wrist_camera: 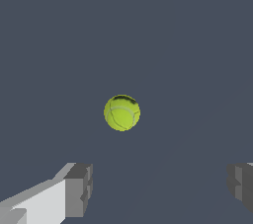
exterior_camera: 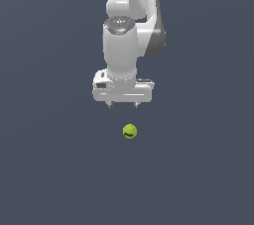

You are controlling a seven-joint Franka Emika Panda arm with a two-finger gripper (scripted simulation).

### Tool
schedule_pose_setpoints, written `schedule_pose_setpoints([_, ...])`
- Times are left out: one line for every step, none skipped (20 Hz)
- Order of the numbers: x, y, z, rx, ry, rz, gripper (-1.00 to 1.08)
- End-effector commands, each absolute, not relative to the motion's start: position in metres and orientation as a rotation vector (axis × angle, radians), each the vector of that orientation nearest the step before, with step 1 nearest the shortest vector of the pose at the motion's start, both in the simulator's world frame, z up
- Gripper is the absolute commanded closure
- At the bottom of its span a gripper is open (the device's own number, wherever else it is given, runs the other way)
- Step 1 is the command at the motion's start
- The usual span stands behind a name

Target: Pick up the object and move it to a goal position.

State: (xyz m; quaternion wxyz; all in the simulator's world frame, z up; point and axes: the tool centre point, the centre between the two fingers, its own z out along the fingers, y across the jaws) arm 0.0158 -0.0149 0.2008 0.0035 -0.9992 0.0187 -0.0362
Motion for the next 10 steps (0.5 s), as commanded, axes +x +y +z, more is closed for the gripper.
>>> schedule_pose_setpoints([0.016,-0.015,0.2,-3.133,0.047,-0.112,-0.92])
schedule_pose_setpoints([0.017,-0.015,0.199,-3.134,0.038,-0.111,-0.92])
schedule_pose_setpoints([0.017,-0.014,0.198,-3.135,0.026,-0.11,-0.92])
schedule_pose_setpoints([0.017,-0.014,0.197,-3.136,0.011,-0.109,-0.92])
schedule_pose_setpoints([0.018,-0.014,0.195,-3.137,-0.006,-0.107,-0.92])
schedule_pose_setpoints([0.019,-0.013,0.194,-3.138,-0.026,-0.105,-0.92])
schedule_pose_setpoints([0.019,-0.013,0.192,-3.139,-0.047,-0.103,-0.92])
schedule_pose_setpoints([0.02,-0.012,0.19,-3.14,-0.072,-0.1,-0.92])
schedule_pose_setpoints([0.021,-0.012,0.187,-3.14,-0.098,-0.097,-0.92])
schedule_pose_setpoints([0.022,-0.011,0.185,-3.141,-0.127,-0.094,-0.92])
